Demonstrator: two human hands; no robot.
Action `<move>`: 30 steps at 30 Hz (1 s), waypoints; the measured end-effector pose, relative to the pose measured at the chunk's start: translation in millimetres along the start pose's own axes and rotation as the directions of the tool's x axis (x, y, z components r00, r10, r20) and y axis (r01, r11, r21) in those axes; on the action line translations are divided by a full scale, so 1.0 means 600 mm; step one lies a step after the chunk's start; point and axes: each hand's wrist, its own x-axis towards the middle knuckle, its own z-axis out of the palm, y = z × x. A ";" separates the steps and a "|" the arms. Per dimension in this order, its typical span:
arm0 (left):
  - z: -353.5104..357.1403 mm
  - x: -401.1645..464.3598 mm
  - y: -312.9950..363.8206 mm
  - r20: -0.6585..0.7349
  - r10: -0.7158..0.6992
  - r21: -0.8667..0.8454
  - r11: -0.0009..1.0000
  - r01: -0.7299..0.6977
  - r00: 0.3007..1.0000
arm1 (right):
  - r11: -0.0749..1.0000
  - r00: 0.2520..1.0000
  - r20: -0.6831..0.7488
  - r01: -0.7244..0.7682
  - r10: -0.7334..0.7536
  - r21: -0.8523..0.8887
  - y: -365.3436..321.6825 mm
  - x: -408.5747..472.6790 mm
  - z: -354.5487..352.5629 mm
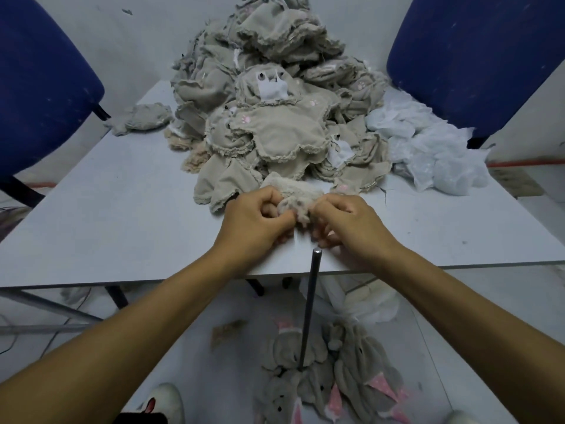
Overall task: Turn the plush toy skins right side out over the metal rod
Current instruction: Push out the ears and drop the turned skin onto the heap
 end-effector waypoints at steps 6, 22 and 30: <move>0.013 0.010 0.010 0.005 -0.020 -0.033 0.999 0.020 1.000 | 0.993 0.974 -0.210 0.063 -0.084 -0.103 0.005 -0.016 0.014; 0.005 -0.003 0.046 0.095 0.449 0.408 0.797 -0.446 0.889 | 0.984 0.958 -0.257 -0.088 0.126 0.152 0.003 0.017 0.005; -0.018 0.011 0.021 0.304 0.197 0.161 0.954 -0.254 0.932 | 0.751 0.939 0.012 -0.282 0.343 0.597 -0.021 0.005 -0.033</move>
